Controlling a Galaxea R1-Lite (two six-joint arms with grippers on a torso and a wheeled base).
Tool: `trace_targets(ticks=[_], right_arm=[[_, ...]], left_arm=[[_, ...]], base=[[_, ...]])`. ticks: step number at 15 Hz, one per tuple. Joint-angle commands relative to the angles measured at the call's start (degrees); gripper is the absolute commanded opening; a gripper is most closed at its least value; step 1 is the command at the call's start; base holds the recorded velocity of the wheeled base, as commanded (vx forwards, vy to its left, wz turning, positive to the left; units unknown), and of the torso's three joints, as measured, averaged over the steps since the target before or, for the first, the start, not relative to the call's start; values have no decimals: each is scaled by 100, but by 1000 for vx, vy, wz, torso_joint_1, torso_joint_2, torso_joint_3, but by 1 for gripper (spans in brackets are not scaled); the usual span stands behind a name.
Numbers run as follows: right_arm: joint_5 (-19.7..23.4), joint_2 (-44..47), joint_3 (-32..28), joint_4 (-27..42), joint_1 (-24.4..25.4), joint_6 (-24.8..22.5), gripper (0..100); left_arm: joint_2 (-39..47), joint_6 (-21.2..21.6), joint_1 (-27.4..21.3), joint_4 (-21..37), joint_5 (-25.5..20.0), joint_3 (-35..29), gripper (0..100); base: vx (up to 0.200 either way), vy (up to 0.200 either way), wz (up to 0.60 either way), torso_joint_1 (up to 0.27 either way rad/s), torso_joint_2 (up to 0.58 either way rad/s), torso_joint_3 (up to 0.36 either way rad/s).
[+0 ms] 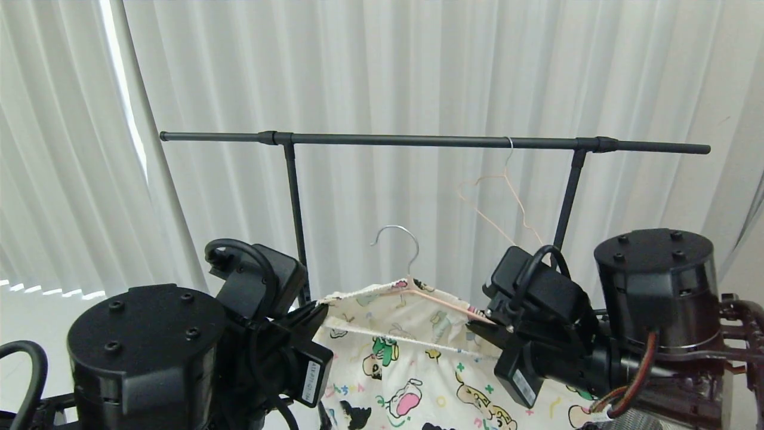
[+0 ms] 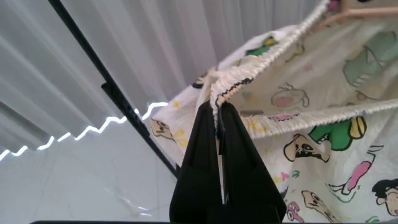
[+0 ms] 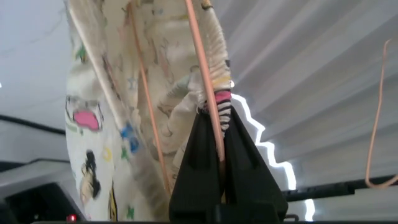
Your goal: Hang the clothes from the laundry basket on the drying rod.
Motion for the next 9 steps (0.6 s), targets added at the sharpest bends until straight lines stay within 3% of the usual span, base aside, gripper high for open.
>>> trace_targets(ticks=[1,3,7,9], right_arm=[[-4,-332,448,1,2,-3,0],[5,-569,729,1,2,-108,0],[5,-780,1081,10,2,-249,0],[5,-841,1239,10,2,-267,0]], left_arm=[[-126,28,9,2,3,51,0],[-188,441,88,2,-58,165,0],[-390,1355,105,2,-946,174,0],[-495,1583,263,2,-1175,174,0]], base=[[0,0,0,0,0,0],[0,0,0,0,0,0],[0,0,0,0,0,0],[0,0,0,0,0,0]])
